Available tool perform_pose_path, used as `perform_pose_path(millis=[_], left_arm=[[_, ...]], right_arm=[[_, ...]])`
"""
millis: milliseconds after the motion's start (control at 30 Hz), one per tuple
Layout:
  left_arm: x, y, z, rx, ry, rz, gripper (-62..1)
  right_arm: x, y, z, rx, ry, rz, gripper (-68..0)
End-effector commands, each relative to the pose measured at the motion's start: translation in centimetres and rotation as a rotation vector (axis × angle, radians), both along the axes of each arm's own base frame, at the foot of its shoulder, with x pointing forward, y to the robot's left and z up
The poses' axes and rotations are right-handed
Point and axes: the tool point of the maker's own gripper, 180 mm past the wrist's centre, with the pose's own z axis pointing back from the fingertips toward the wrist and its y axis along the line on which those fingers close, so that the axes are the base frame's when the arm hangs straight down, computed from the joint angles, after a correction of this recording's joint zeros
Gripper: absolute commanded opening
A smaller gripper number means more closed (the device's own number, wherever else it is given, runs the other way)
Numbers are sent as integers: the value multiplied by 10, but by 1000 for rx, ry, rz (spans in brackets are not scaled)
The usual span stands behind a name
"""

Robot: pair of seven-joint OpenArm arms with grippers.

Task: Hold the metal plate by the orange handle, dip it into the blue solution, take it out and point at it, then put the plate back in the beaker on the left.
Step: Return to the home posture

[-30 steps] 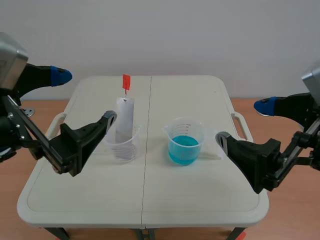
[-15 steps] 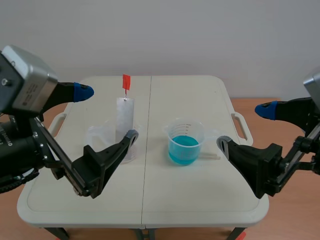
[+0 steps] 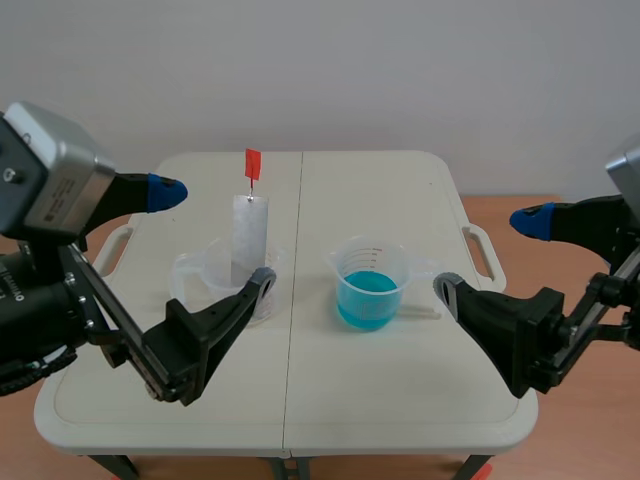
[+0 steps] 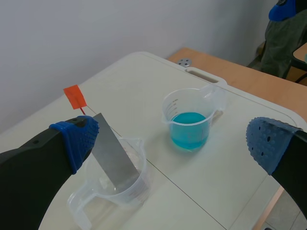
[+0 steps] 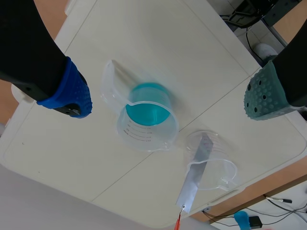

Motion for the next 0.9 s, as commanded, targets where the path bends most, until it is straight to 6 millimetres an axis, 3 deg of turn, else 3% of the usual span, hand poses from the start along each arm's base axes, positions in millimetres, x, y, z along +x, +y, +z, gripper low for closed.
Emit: perform_pose_path(millis=[0,867], left_arm=[[0,0,5,-17,-14,-1,14],[1,1,0,1,4,4,14]], right_arm=[[5,0,13,23,-40,-3,-12],[5,0,14,24,-40,-3,-12]])
